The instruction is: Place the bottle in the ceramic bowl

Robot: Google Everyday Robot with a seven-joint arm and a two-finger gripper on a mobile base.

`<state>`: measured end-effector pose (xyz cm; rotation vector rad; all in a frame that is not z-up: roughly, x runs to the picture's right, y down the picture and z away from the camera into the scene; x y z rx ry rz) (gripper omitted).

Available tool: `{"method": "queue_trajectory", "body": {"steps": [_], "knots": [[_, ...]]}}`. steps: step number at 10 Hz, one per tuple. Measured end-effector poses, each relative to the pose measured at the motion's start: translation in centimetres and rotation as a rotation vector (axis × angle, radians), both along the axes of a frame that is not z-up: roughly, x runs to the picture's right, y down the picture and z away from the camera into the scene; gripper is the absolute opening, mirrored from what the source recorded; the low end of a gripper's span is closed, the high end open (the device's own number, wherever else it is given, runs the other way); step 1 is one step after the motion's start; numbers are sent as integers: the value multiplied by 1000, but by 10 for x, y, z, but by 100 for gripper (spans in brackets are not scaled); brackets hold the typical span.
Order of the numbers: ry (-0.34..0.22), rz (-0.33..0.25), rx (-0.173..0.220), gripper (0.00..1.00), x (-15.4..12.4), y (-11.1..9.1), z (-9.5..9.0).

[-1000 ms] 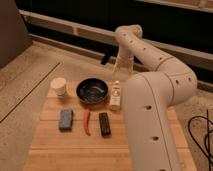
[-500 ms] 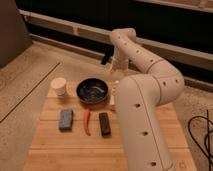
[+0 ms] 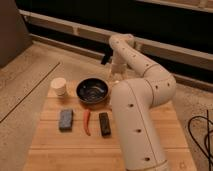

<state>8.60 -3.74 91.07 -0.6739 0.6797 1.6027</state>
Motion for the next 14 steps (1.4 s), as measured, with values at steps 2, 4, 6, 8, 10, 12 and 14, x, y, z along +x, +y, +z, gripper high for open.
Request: {"method": "queue_trajectory", "body": {"steps": [2, 4, 6, 8, 10, 12, 14], "knots": [[16, 0, -26, 65, 5, 8, 6], [32, 4, -44, 65, 8, 13, 10], [42, 5, -46, 65, 10, 11, 12], [61, 4, -32, 65, 18, 2, 12], [66, 3, -18, 65, 22, -6, 12], [60, 9, 3, 65, 17, -12, 16], [45, 12, 99, 65, 3, -37, 24]]}}
